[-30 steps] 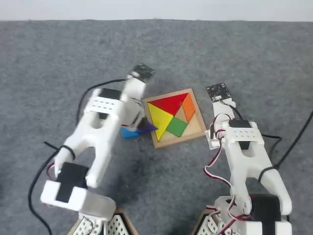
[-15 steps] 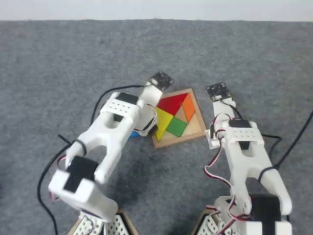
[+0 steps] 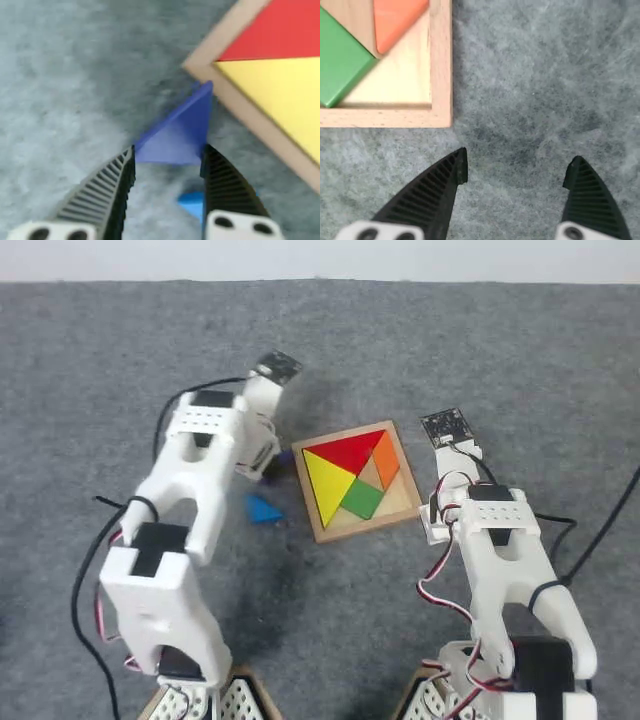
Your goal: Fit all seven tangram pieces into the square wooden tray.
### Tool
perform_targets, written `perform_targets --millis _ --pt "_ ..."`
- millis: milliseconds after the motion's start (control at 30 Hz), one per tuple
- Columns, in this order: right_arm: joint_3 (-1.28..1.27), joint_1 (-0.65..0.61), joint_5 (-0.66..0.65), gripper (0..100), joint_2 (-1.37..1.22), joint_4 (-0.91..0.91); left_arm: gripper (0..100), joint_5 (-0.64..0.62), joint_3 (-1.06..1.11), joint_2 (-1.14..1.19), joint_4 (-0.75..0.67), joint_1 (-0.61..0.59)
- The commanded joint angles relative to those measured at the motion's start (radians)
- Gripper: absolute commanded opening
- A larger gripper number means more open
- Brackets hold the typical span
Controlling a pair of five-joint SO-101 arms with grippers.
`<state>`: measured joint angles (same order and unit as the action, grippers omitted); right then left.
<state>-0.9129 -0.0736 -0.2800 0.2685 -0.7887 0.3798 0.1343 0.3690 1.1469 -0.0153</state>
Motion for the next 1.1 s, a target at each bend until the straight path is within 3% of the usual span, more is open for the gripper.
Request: perform_targets --millis 0,167,267,400,633,1067 --pt "0.012 0.005 0.011 31.0 0.041 0.021 21 0.012 -0.074 -0.015 0.017 -0.060" --pt "0.012 0.005 0.011 31.0 0.041 0.021 21 -0.017 -0.064 -0.104 0.180 -0.055" --pt "0.012 0.005 0.011 31.0 0.044 0.021 21 -0.203 -0.030 -0.239 0.253 -0.054" --pt "0.012 0.005 0.011 31.0 0.047 0.019 21 -0.483 0.099 -0.331 0.212 -0.008" --pt "0.011 0.005 0.011 31.0 0.047 0.012 21 -0.901 0.185 -0.166 0.123 0.051" --pt "0.011 0.005 0.011 31.0 0.048 0.012 21 -0.910 -0.091 0.235 0.381 0.035"
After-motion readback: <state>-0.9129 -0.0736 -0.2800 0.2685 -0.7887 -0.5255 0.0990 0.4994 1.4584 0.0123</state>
